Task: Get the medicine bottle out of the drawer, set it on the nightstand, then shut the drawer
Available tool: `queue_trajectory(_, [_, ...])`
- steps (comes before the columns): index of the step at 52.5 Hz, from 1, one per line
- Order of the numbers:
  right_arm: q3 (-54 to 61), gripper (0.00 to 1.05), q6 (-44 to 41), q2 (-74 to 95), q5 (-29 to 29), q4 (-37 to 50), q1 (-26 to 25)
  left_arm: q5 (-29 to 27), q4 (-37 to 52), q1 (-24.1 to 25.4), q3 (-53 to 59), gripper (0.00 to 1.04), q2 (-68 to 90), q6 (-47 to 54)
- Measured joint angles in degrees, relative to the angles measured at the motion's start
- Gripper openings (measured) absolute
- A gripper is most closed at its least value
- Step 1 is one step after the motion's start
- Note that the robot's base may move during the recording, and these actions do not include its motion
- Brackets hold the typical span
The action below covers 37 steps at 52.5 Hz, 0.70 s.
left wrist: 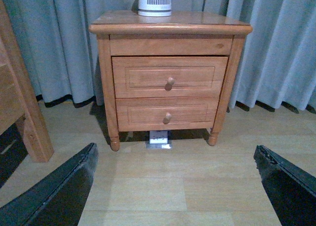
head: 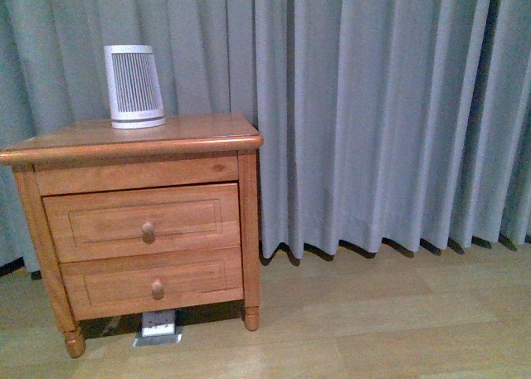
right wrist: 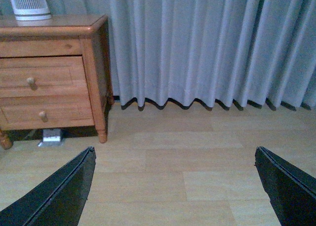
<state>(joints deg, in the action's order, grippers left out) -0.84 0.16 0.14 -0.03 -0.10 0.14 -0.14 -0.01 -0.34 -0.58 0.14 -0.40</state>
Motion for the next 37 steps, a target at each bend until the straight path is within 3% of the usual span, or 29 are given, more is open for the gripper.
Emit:
queue_trajectory(27, [0.0,0.98,0.0,0.0,0.0,0.0,0.0,0.0,-0.1,0.0,0.0,0.98,0.1,0.0])
queue_trajectory(33, [0.0,0.98,0.0,0.0,0.0,0.0,0.0,1.6,-12.8,0.5,-4.3,0.98,7.5,-10.6])
queue_trajectory(37, [0.0,0.98,0.0,0.0,0.0,0.0,0.0,1.7,-11.0,0.5,-4.3,0.98,11.6,-14.1])
